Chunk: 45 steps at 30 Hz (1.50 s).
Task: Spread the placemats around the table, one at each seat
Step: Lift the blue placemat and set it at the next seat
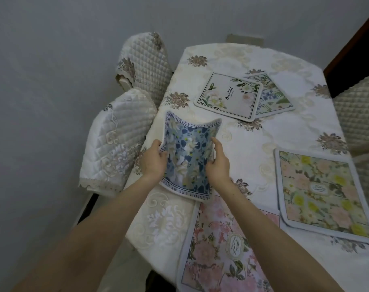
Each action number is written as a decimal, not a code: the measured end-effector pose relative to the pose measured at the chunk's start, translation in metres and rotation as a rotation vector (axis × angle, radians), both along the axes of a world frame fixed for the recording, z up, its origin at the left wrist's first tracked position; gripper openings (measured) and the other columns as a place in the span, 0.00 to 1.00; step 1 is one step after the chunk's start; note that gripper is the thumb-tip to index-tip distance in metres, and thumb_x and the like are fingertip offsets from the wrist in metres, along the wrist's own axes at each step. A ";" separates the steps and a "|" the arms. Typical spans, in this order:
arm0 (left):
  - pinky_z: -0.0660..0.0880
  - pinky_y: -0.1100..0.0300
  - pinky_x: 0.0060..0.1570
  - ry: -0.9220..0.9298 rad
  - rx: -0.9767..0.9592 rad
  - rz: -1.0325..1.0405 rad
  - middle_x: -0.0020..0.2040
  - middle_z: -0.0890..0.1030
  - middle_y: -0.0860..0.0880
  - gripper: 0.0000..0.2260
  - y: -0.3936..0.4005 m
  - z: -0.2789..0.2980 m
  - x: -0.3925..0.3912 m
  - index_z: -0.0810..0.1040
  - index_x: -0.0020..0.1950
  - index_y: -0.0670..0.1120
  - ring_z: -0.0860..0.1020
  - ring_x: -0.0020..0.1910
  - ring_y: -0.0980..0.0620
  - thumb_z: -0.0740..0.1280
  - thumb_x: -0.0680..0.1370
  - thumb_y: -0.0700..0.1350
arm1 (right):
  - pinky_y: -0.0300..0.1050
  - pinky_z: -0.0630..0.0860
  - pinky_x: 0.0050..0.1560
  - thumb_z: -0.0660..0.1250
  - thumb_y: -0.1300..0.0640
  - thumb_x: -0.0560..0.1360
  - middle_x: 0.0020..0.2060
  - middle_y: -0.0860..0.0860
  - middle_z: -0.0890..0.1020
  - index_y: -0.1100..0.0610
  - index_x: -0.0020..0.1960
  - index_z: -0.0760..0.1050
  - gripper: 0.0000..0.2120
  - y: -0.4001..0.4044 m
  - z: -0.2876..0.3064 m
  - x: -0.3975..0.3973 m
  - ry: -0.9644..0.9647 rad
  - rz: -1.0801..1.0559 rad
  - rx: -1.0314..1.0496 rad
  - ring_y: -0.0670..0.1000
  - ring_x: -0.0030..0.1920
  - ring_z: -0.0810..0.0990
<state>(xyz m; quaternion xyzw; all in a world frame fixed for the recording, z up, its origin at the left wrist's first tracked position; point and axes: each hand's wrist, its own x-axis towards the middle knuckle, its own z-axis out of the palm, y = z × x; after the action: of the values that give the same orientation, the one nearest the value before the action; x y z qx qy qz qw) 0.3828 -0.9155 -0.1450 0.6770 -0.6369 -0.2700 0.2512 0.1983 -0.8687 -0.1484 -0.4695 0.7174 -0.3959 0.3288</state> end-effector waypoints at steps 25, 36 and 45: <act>0.65 0.50 0.59 -0.334 0.196 0.030 0.62 0.68 0.35 0.17 -0.024 -0.081 0.053 0.67 0.63 0.35 0.67 0.61 0.38 0.63 0.79 0.44 | 0.56 0.65 0.61 0.58 0.63 0.76 0.73 0.66 0.57 0.50 0.73 0.59 0.26 -0.031 -0.085 0.002 0.689 0.083 0.439 0.65 0.64 0.62; 0.66 0.49 0.63 -0.388 0.186 -0.078 0.63 0.67 0.37 0.24 -0.020 -0.074 0.055 0.60 0.70 0.37 0.65 0.63 0.40 0.63 0.78 0.46 | 0.55 0.67 0.59 0.58 0.56 0.78 0.61 0.61 0.70 0.56 0.66 0.66 0.17 -0.013 -0.087 0.010 0.570 -0.020 0.343 0.62 0.59 0.64; 0.64 0.48 0.62 -0.341 0.229 -0.002 0.62 0.67 0.36 0.22 -0.029 -0.079 0.058 0.63 0.66 0.36 0.65 0.63 0.38 0.64 0.77 0.44 | 0.53 0.68 0.57 0.63 0.56 0.76 0.58 0.58 0.71 0.55 0.63 0.71 0.16 -0.018 -0.088 0.017 0.429 -0.030 0.244 0.59 0.57 0.64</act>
<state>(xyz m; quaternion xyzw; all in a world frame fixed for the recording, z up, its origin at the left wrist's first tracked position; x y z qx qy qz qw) 0.4409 -0.9449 -0.2241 0.7363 -0.6362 -0.2222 0.0608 0.2152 -0.8869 -0.2363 -0.4889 0.8202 -0.2026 0.2174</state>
